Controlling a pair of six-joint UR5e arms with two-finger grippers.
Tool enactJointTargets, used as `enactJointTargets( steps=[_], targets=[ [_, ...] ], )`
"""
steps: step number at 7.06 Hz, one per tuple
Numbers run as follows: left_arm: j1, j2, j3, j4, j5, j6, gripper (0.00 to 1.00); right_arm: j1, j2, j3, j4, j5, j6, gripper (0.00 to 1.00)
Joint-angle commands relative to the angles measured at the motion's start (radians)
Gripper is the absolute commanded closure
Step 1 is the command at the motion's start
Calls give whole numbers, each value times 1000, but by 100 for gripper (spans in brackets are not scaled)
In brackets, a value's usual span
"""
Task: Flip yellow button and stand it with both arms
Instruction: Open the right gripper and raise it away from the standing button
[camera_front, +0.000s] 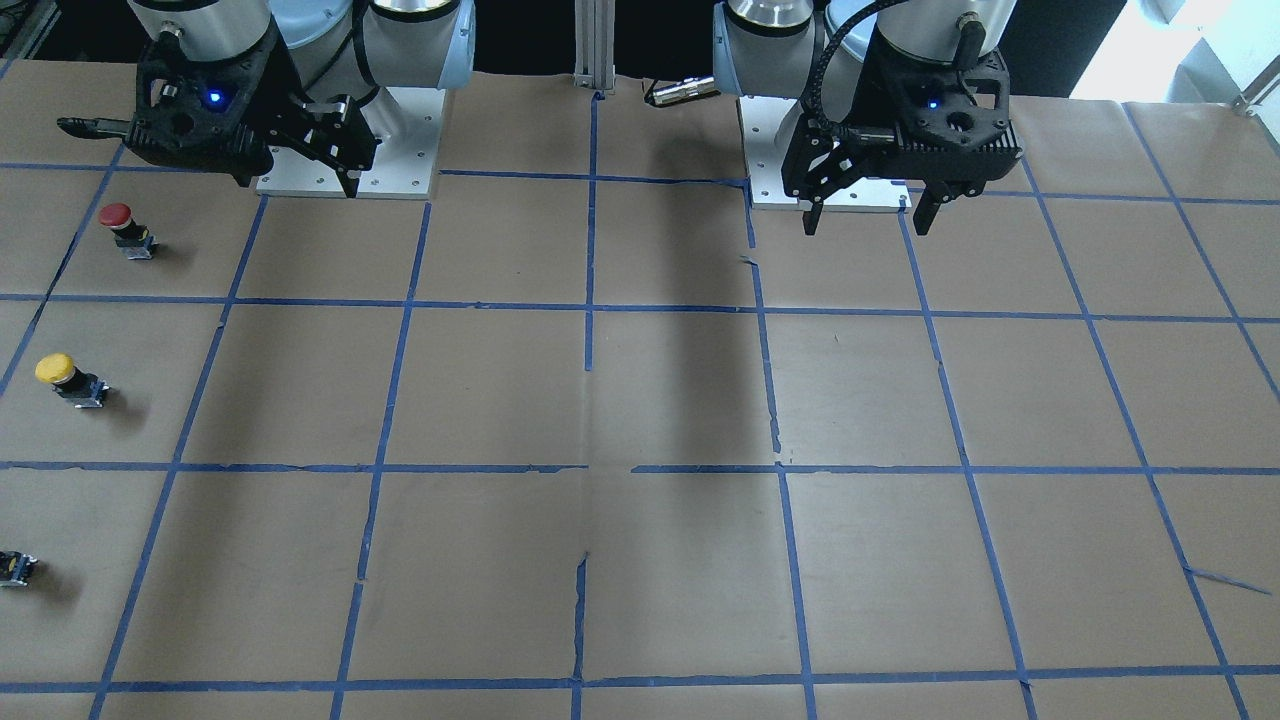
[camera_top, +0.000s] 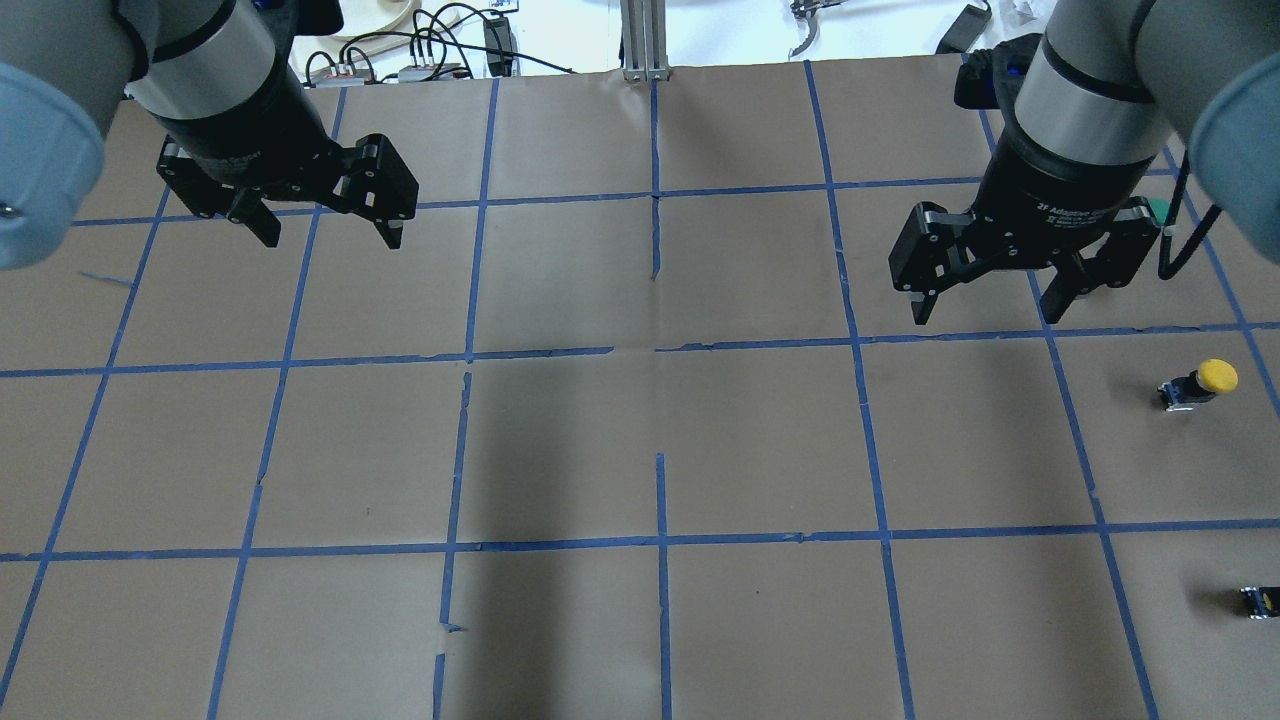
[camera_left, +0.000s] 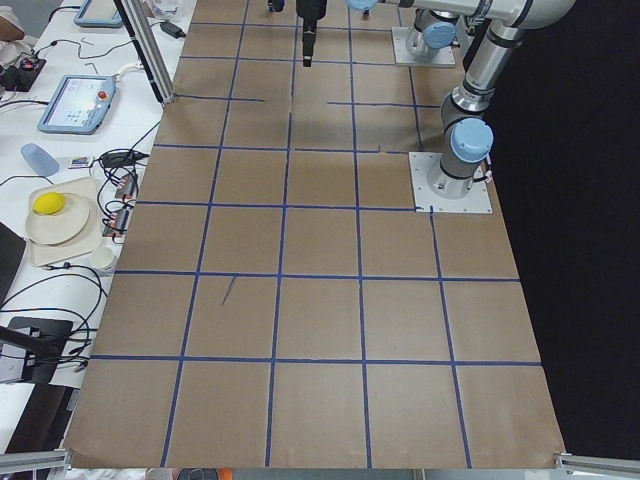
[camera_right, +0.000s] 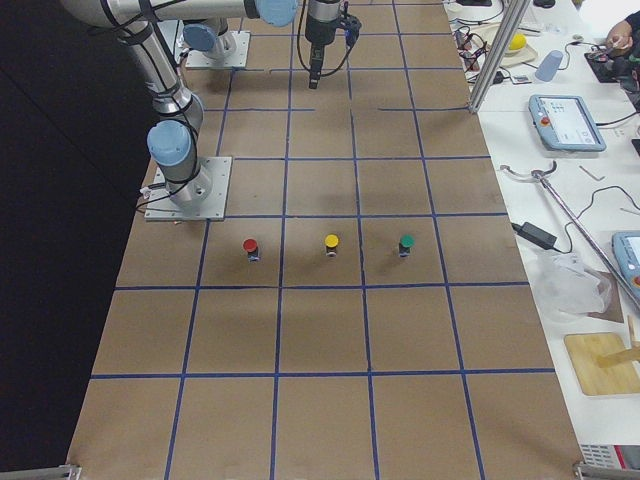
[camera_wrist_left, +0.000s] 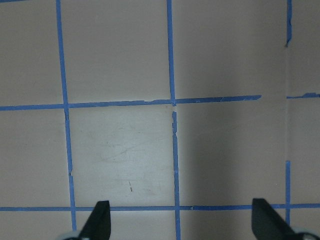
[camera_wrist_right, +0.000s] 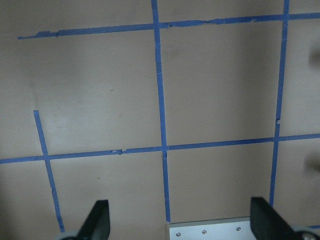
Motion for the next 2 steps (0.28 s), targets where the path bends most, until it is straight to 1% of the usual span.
enactJointTargets(
  steps=[1,2],
  targets=[
    [0,0,0,0,0,1,0,1,-5,0,-1,20,2,0],
    [0,0,0,0,0,1,0,1,-7,0,-1,20,0,0]
  ],
)
